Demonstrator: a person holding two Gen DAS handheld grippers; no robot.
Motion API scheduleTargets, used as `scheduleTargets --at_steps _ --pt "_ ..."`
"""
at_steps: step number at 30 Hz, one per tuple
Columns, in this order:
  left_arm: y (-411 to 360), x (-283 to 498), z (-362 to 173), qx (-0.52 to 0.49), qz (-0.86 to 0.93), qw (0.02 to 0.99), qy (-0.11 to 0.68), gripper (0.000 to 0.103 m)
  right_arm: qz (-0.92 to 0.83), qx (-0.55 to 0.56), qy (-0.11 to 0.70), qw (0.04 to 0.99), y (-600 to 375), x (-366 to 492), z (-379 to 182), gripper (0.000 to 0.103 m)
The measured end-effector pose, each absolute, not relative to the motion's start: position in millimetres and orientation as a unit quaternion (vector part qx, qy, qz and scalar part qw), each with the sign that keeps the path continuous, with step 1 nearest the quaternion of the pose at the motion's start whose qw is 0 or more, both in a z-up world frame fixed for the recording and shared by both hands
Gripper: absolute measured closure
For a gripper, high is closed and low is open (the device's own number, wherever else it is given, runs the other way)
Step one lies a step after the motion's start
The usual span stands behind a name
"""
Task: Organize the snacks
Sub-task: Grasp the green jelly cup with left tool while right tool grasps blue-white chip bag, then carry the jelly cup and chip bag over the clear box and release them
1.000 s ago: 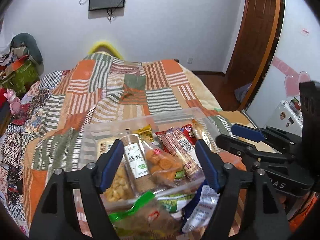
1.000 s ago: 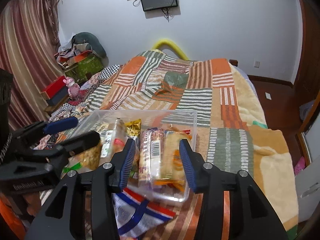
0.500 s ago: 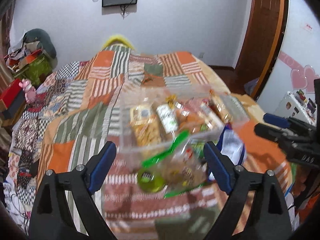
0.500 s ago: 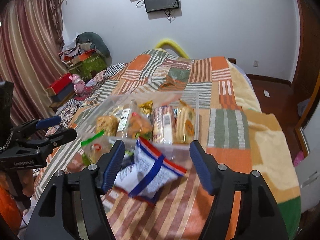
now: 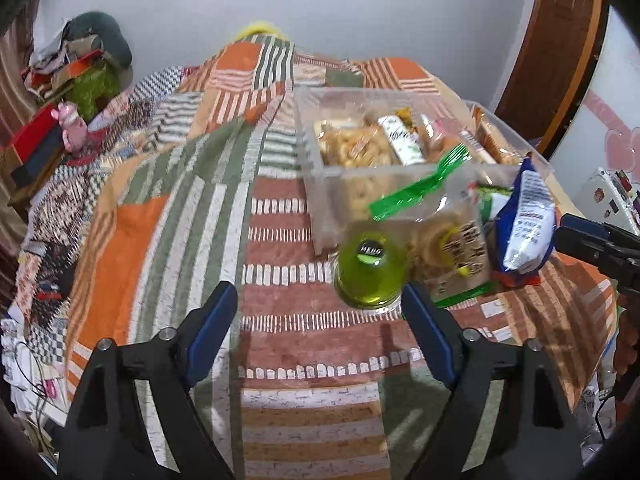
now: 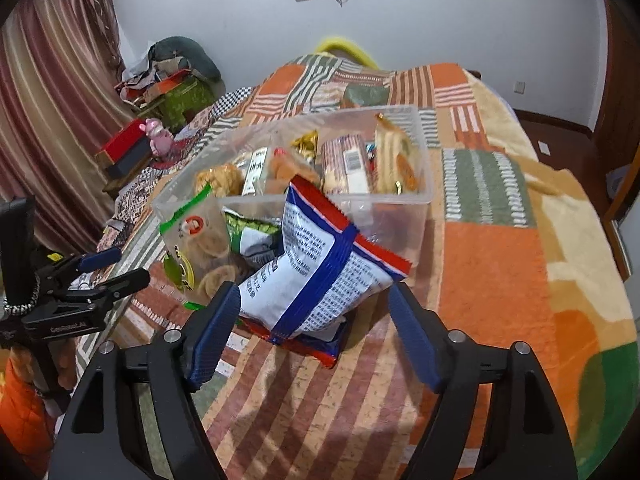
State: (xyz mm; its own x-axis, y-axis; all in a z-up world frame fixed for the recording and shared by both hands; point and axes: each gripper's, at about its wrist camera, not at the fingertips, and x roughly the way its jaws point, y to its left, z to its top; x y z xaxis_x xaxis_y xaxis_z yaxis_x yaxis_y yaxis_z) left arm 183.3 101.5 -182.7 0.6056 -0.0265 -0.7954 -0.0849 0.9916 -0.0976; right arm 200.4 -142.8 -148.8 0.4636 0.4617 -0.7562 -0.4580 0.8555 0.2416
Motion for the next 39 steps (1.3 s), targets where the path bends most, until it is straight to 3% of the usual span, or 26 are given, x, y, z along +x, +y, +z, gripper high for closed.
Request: scheduleTargets --at_steps 9,14,15,17,23,39 --pt "84.5 204.2 -191.5 -0.052 -0.015 0.898 0.436 0.034 0.266 0.002 0.464 0.845 -128.9 210.6 -164.4 0.019" --pt "83.6 219.0 -200.0 -0.061 -0.021 0.893 0.445 0.041 0.269 0.014 0.473 0.839 -127.5 216.0 -172.2 0.018" --pt "83.5 221.2 -202.0 -0.063 -0.021 0.892 0.447 0.046 0.268 0.014 0.473 0.839 -125.9 215.2 -173.0 0.019" --pt "84.3 224.4 -206.0 -0.073 -0.031 0.888 0.452 0.056 0.269 0.013 0.474 0.838 -125.2 215.2 -173.9 0.022" --pt "83.0 221.8 -207.9 -0.069 -0.032 0.891 0.447 0.057 0.266 0.026 0.466 0.843 -135.5 212.0 -170.5 0.050" --pt "96.7 185.5 -147.9 -0.068 0.004 0.921 0.383 0.057 0.258 0.016 0.402 0.878 -150.8 196.9 -120.0 0.056"
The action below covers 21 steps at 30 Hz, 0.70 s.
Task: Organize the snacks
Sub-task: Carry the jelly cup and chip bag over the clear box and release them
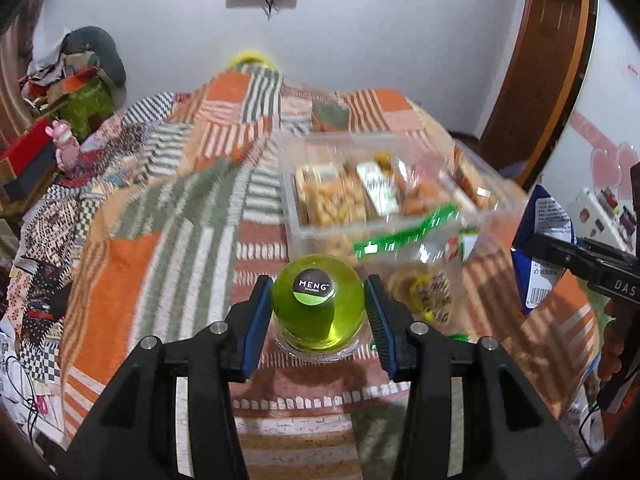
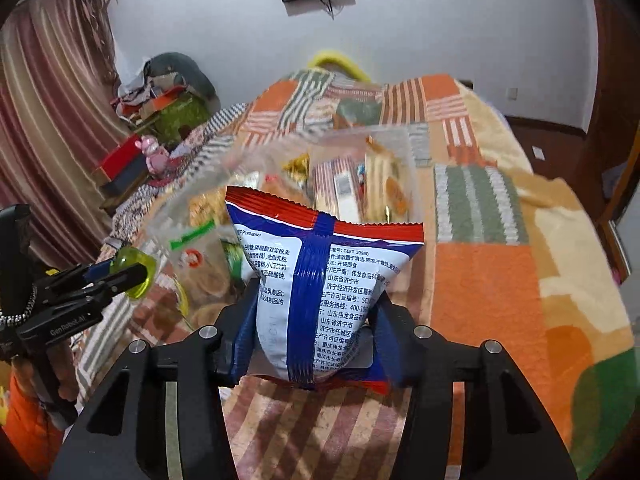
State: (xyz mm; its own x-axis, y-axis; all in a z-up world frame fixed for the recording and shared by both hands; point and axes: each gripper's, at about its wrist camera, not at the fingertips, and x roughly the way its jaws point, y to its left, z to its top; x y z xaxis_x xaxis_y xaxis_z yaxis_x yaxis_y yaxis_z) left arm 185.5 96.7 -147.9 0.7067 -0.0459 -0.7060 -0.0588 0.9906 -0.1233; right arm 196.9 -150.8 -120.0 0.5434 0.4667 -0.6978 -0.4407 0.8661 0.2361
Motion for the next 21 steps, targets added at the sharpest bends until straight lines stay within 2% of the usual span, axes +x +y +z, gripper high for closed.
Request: scheduleTargets --at_steps 10,21 --pt "94.1 199.6 -101.8 -0.057 0.001 0.942 0.330 0.057 0.262 0.011 0.351 0.899 -143.6 213.3 -84.1 0.056" --pt "87.0 248.8 -93.4 -0.056 -0.010 0.947 0.316 0.057 0.264 -0.005 0.328 0.907 -123.7 247.6 -74.4 0.055"
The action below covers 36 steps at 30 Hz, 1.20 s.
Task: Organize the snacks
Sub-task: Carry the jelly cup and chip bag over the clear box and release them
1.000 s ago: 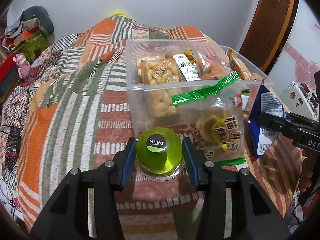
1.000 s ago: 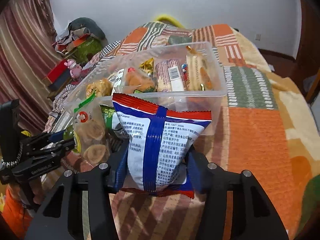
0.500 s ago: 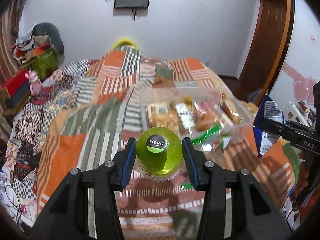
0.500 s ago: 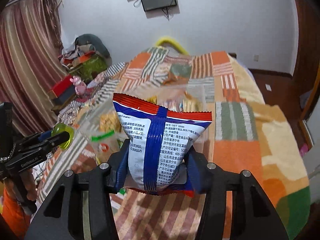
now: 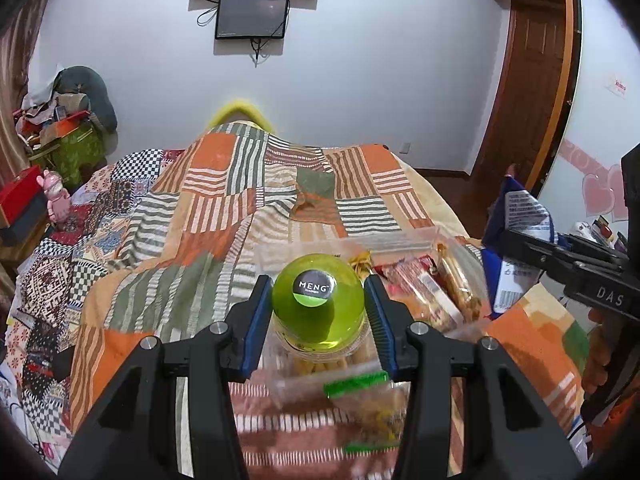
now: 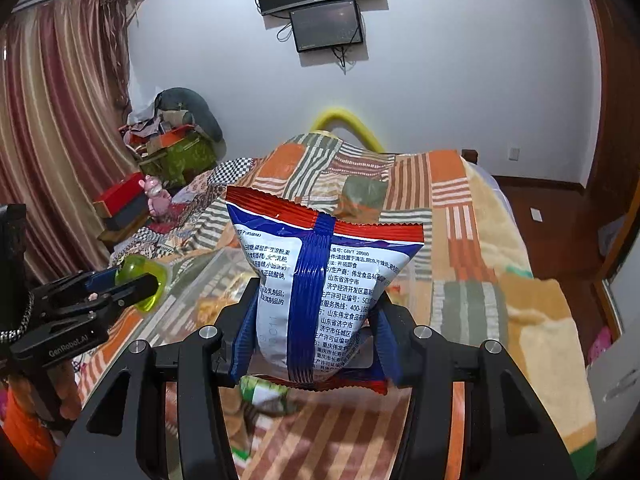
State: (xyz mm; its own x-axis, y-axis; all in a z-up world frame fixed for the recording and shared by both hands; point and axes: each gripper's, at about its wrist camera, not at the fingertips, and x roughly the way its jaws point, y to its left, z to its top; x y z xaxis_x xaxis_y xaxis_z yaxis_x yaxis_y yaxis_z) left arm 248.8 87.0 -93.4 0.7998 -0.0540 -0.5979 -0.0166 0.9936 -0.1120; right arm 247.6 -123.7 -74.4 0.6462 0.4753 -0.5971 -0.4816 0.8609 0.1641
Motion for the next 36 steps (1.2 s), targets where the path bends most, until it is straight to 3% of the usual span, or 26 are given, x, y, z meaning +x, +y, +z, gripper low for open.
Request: scheduleTargets --at_steps 21,32,36 --pt "88.0 340.7 -148.9 -0.040 -0.002 0.923 0.382 0.057 0.266 -0.043 0.395 0.878 -85.3 304.0 -120.3 0.053" --pt "90.2 320.8 -131.6 -0.065 -0.003 0.925 0.375 0.053 0.263 -0.044 0.380 0.885 -96.9 289.4 -106.6 0.046" --pt "84.8 300.5 -122.2 -0.061 -0.004 0.928 0.368 0.044 0.265 -0.047 0.370 0.889 -105.2 273.1 -97.9 0.046"
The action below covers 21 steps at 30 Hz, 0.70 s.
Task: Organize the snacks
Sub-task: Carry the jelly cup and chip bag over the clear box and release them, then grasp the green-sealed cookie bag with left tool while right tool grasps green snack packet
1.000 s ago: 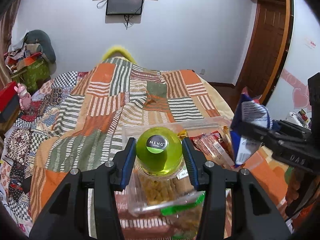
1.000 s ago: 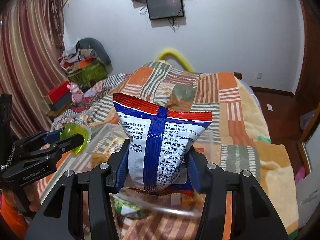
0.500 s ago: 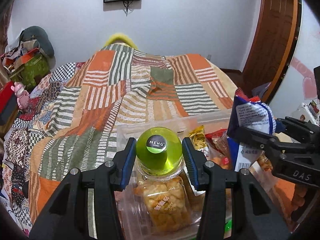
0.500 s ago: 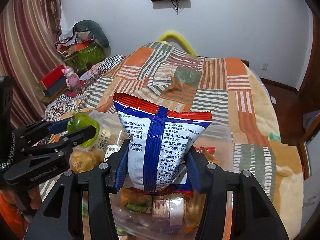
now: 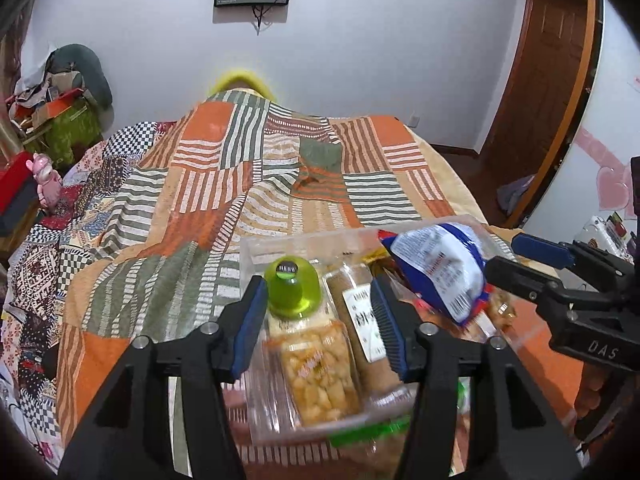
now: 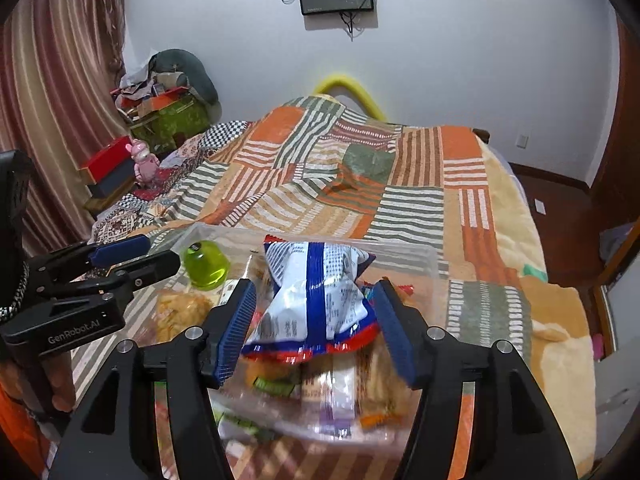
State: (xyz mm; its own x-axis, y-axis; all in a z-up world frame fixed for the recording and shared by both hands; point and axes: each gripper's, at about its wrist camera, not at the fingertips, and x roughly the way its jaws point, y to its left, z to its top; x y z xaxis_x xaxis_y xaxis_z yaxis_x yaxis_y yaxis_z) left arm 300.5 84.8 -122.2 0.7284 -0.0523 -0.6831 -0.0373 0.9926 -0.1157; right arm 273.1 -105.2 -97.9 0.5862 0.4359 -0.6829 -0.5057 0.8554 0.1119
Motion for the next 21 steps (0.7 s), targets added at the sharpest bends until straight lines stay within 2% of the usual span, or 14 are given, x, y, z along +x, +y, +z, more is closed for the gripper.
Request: scheduleTargets --at_steps 1,3,7,12,21 --pt "82.6 293.7 -120.6 -0.060 -0.006 0.928 0.368 0.036 0.265 -0.048 0.368 0.890 -107.3 268.8 -96.1 0.045" --pt "78.5 281.5 -118.9 -0.061 -0.009 0.928 0.367 0.026 0.266 -0.047 0.363 0.892 -113.1 258.9 -92.9 0.045" --pt "68.0 258.0 -120.7 -0.053 -0.009 0.928 0.368 0.016 0.266 -0.045 0.361 0.893 -125.1 243.6 -91.9 0.043" --pt "55.8 233.2 -137.3 -0.067 -0.019 0.918 0.391 0.013 0.265 -0.030 0.367 0.891 -142.1 228.1 -95.3 0.043" --pt "28.2 224.9 -178.3 -0.063 -0.036 0.896 0.437 0.012 0.261 -0.007 0.388 0.884 -156.7 212.7 -108.8 0.043"
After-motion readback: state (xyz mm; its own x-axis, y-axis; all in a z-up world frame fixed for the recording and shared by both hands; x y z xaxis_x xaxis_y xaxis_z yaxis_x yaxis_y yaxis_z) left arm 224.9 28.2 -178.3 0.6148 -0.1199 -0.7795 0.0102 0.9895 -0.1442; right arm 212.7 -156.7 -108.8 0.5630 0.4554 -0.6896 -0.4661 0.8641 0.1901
